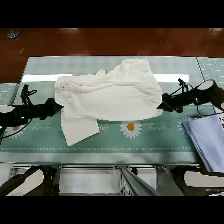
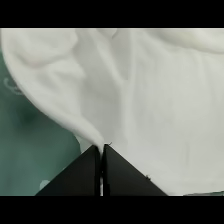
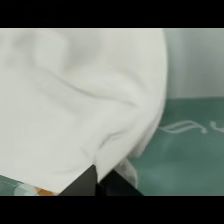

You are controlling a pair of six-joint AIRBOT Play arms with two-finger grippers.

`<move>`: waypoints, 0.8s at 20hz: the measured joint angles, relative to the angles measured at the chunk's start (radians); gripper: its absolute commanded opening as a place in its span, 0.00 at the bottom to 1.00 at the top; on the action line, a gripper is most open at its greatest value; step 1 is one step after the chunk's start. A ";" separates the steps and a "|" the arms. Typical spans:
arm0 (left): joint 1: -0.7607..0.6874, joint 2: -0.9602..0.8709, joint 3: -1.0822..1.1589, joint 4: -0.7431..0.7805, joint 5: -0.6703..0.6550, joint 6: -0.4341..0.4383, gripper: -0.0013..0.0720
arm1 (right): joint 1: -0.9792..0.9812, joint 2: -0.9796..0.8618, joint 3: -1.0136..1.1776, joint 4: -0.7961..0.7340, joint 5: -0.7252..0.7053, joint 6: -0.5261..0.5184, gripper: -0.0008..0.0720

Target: Fold the shirts.

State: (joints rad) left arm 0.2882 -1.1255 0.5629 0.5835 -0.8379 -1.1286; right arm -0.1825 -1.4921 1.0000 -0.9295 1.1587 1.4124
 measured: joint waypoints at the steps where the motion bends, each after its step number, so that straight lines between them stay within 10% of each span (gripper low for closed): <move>1: 0.002 0.005 0.037 0.000 -0.016 0.000 0.05 | 0.002 0.000 0.060 0.005 0.023 -0.006 0.05; 10: 0.006 0.185 0.702 -0.039 -0.109 0.001 0.05 | 0.006 0.160 0.862 0.005 0.142 -0.006 0.05; 16: 0.006 0.349 1.027 0.192 -0.121 -0.066 0.05 | 0.006 0.444 1.020 -0.076 0.103 -0.009 0.05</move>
State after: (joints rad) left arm 0.2943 -0.7761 1.5902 0.7757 -0.9592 -1.1942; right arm -0.1768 -1.0481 2.0201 -1.0058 1.2613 1.4033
